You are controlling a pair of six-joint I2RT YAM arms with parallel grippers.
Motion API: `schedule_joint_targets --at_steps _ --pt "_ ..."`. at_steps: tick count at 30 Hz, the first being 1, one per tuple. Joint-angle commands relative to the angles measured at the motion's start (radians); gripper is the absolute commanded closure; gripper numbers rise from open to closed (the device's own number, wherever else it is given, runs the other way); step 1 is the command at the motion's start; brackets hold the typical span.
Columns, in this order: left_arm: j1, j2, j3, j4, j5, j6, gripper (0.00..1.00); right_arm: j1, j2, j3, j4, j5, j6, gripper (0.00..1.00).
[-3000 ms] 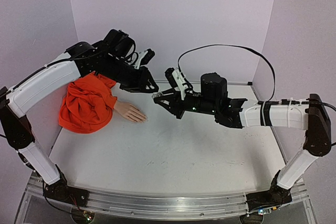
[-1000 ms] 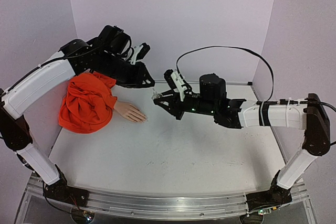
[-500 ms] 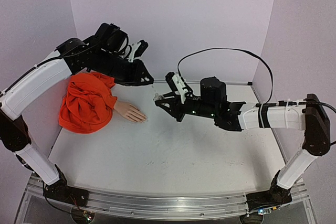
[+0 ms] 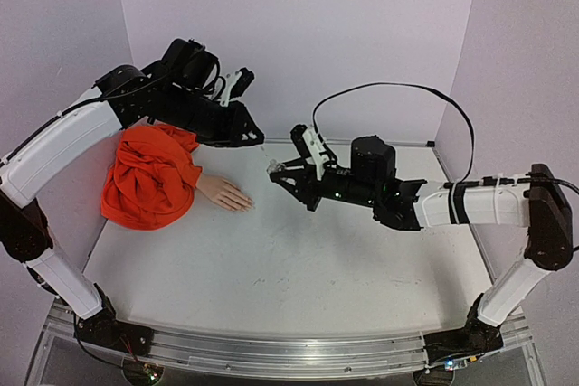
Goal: Paint the nails
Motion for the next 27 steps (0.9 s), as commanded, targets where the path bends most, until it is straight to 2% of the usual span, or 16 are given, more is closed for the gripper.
schedule_joint_targets --at_steps 1,5,9,15,21,27 --pt "0.014 -0.043 0.026 0.009 -0.031 -0.028 1.0 0.003 -0.085 -0.036 0.129 0.104 0.028 1.0" --pt "0.091 -0.045 0.001 0.008 0.033 -0.12 1.0 -0.004 -0.142 -0.098 0.137 0.238 0.018 1.0" --pt "0.161 -0.018 -0.021 0.009 0.114 -0.174 1.0 -0.069 -0.209 -0.162 0.137 0.213 0.022 1.0" --pt "0.202 0.06 -0.059 0.017 0.111 -0.186 1.0 -0.17 -0.303 -0.236 0.095 0.15 -0.019 1.0" --pt "0.23 0.176 -0.142 0.13 0.104 -0.166 1.0 -0.198 -0.363 -0.295 0.071 0.146 -0.076 1.0" --pt "0.263 0.341 -0.152 0.276 0.1 -0.126 1.0 -0.2 -0.396 -0.341 0.088 0.182 -0.104 1.0"
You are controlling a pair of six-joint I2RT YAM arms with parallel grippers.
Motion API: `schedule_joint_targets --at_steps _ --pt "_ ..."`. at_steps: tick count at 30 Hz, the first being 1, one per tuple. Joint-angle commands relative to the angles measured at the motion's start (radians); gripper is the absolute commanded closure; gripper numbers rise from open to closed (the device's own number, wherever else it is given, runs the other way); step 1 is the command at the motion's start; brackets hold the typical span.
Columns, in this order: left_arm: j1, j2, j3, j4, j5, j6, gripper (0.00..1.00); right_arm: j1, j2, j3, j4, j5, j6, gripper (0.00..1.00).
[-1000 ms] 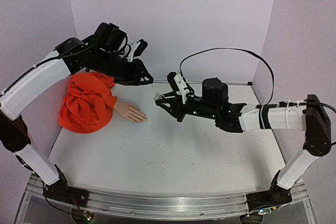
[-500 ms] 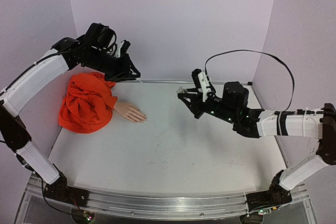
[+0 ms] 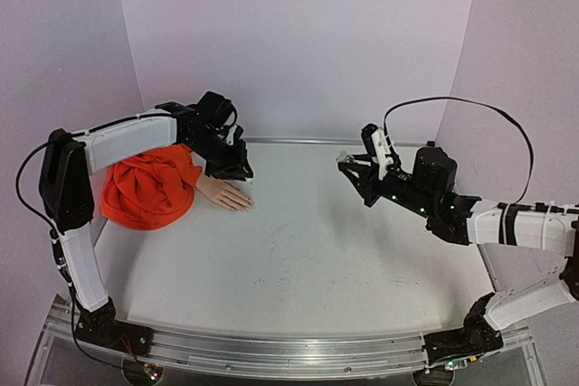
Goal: Paint the nails
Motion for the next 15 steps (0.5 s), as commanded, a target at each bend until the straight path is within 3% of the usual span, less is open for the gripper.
schedule_joint_targets --at_steps 1,15 --pt "0.027 0.094 0.017 0.162 0.004 0.038 1.0 -0.003 -0.049 -0.009 0.065 0.021 -0.038 1.0" --pt "0.083 0.263 0.069 0.24 -0.032 0.122 1.0 -0.003 -0.019 -0.017 0.07 0.041 -0.059 1.0"
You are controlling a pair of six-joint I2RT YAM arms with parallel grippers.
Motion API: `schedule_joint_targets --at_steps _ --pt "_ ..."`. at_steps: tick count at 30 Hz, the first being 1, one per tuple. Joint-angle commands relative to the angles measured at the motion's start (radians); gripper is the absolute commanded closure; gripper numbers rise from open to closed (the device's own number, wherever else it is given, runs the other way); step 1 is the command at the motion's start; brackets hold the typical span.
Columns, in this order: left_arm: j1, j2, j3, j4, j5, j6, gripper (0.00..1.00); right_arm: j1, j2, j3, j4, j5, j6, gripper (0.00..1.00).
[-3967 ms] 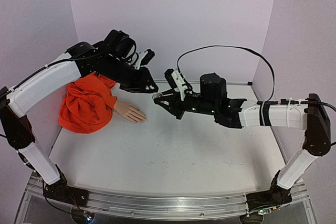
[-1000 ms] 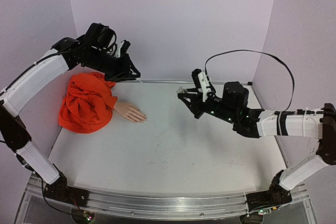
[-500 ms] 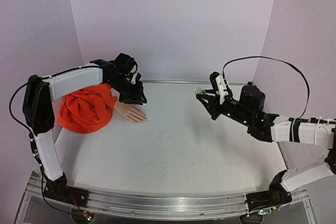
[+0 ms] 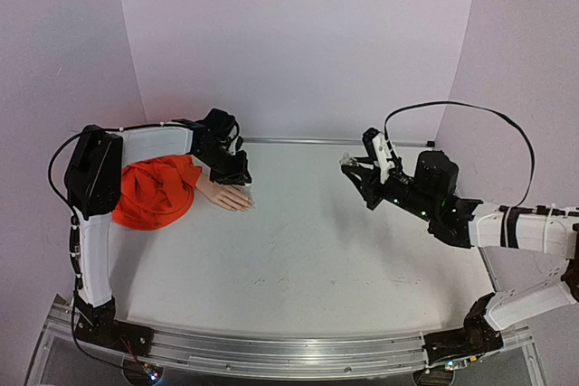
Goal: Paint the nails
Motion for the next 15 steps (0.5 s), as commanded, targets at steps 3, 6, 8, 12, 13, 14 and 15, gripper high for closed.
schedule_joint_targets --at_steps 3,6,8,12,13,14,15 --pt "0.004 0.039 0.071 0.05 -0.023 0.052 1.0 -0.003 0.011 0.018 0.07 0.016 -0.014 1.0" --pt "0.004 0.06 0.088 0.046 -0.023 0.061 1.0 -0.003 0.015 0.018 0.07 0.015 -0.016 1.0" --pt "0.004 0.072 0.1 0.043 -0.031 0.064 1.0 -0.003 0.017 0.018 0.07 0.016 -0.017 1.0" --pt "0.003 0.082 0.11 0.04 -0.044 0.069 1.0 -0.003 0.016 0.016 0.069 0.02 -0.017 1.0" --pt "0.003 0.083 0.11 0.038 -0.046 0.07 1.0 -0.003 0.016 0.017 0.069 0.019 -0.017 1.0" --pt "0.002 0.083 0.11 0.036 -0.047 0.07 1.0 -0.002 0.016 0.017 0.069 0.018 -0.017 1.0" --pt "0.002 0.082 0.109 0.035 -0.048 0.072 1.0 -0.002 0.015 0.016 0.069 0.016 -0.017 1.0"
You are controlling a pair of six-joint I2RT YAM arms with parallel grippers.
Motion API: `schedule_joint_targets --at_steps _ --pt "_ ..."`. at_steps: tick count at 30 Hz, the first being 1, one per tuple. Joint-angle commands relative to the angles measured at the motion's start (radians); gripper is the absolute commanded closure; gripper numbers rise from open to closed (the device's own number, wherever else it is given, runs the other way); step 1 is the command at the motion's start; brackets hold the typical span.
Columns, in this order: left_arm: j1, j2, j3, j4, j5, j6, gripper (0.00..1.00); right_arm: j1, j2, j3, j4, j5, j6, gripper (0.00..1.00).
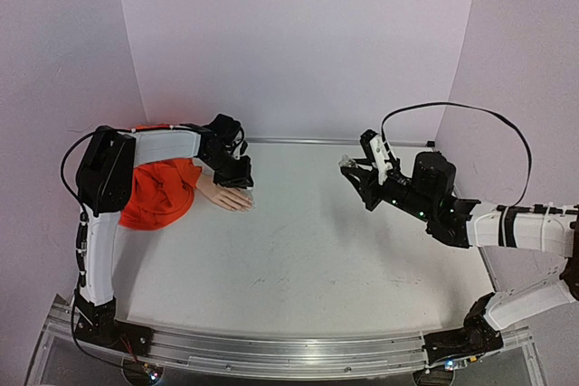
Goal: Paint the nails
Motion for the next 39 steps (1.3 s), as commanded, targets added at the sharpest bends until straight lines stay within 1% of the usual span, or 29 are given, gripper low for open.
schedule_joint_targets --at_steps 1,6,15,39 --pt "-0.003 -0.009 0.049 0.014 -0.022 0.021 1.0 -0.003 -0.003 0.016 0.068 0.005 -0.008 1.0" --pt "-0.007 -0.015 0.036 0.011 -0.041 0.023 1.0 -0.003 -0.004 0.016 0.068 0.0 -0.007 1.0" --pt "-0.043 -0.039 0.014 0.002 -0.139 0.047 1.0 -0.003 -0.006 0.015 0.066 -0.01 -0.004 1.0" --pt "-0.05 -0.001 0.055 -0.048 -0.163 0.059 1.0 -0.003 -0.003 0.02 0.059 -0.022 0.001 1.0"
